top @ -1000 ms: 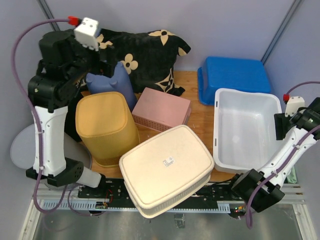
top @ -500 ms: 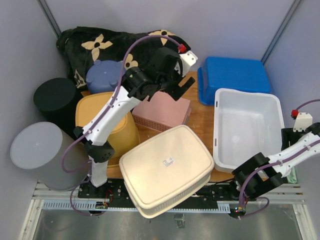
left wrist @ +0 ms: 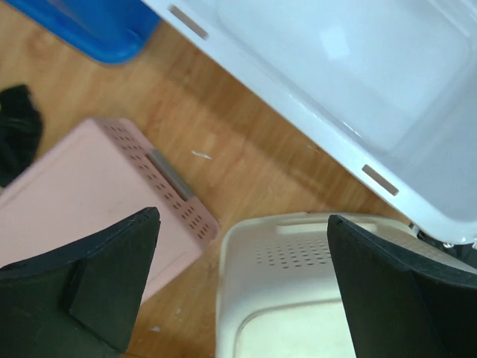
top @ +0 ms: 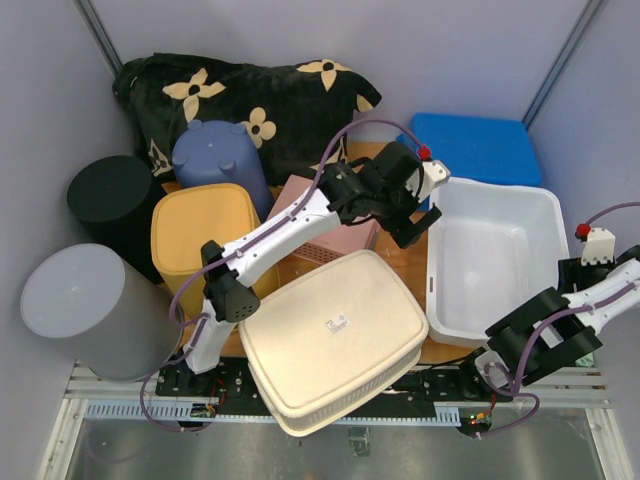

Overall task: Turn the large container upside down
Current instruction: Turn the container upside down at the center of the board.

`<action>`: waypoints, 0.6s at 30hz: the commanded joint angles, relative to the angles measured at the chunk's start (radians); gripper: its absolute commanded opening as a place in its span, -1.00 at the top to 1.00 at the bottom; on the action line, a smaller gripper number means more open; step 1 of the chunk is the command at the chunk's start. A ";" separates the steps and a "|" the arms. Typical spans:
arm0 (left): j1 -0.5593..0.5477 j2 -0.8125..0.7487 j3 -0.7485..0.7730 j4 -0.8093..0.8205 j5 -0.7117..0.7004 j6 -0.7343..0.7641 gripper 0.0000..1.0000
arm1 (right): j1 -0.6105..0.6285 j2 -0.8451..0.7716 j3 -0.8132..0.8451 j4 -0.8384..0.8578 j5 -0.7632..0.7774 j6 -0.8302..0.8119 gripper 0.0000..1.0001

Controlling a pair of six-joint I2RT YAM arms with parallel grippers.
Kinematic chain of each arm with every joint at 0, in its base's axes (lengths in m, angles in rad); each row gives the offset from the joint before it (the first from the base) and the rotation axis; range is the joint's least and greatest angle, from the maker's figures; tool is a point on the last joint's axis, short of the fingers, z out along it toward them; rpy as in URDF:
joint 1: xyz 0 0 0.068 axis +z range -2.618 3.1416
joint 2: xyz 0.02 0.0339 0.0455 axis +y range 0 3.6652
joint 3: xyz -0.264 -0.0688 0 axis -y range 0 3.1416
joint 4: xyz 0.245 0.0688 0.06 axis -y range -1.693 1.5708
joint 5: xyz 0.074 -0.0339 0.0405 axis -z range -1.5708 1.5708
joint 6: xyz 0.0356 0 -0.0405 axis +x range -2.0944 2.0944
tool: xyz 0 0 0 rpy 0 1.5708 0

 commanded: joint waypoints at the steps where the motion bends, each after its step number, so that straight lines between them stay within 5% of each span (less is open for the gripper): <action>1: -0.032 -0.021 -0.201 0.208 0.111 -0.053 -0.98 | -0.016 -0.051 -0.050 0.033 0.023 -0.035 -0.25; 6: -0.052 -0.016 -0.374 0.342 0.115 -0.082 -0.98 | -0.016 -0.068 -0.095 0.048 0.047 -0.043 -0.25; 18: -0.084 0.118 -0.228 0.344 0.135 -0.157 -0.98 | -0.016 -0.013 -0.106 0.121 0.059 -0.013 -0.23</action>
